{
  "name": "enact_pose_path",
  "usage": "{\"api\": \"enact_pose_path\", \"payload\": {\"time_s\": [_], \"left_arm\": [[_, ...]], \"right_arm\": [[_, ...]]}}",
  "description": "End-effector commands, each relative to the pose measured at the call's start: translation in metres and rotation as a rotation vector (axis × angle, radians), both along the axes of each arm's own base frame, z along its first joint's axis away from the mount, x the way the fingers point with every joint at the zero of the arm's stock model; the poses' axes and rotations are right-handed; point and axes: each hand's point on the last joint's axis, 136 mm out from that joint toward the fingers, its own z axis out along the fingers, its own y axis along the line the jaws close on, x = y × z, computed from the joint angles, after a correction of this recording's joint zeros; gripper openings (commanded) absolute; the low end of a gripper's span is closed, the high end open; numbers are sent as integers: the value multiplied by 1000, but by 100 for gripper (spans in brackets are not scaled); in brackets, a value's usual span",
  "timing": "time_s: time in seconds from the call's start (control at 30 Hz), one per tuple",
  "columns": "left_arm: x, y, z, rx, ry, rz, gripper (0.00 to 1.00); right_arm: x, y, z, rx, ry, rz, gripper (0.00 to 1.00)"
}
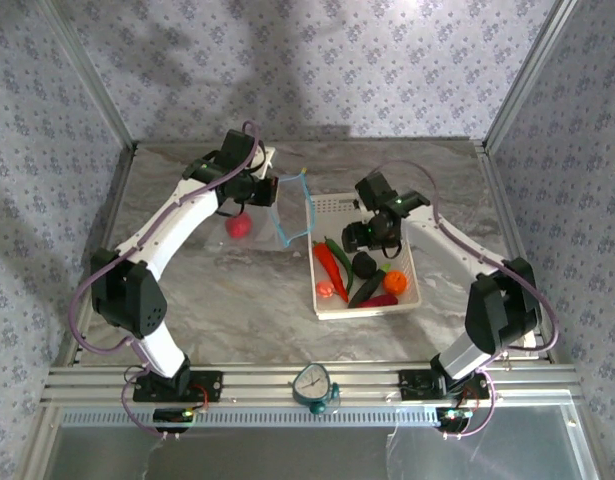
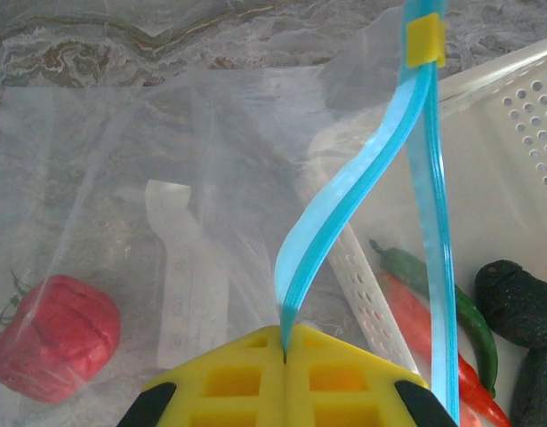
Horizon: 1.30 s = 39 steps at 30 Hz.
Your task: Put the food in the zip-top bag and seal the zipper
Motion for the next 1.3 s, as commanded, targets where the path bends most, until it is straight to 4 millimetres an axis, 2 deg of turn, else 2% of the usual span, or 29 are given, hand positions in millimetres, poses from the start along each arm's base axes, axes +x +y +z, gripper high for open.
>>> {"api": "enact_pose_path", "payload": {"time_s": [0.0, 0.4, 0.67, 0.97, 1.1, 1.17, 1.27], "left_arm": [[-1, 0, -1, 8, -10, -12, 0], [-3, 0, -5, 4, -1, -12, 0], [-2, 0, -6, 3, -1, -13, 0], [-3, 0, -6, 2, -2, -12, 0], [-3, 0, -5, 0, -3, -12, 0], [-3, 0, -4, -1, -4, -12, 0], [-3, 0, -4, -2, -3, -13, 0]], "right_arm": [[-8, -12, -18, -77, 47, -41, 70], [-11, -8, -58, -108, 153, -22, 72], [-11, -7, -73, -108, 194, -22, 72], [-11, -11, -88, -105, 235, -33, 65], [-6, -12, -85, -103, 217, -38, 52], [-2, -12, -76, -102, 189, -39, 49], [8, -14, -51, -95, 111, -52, 44]]}}
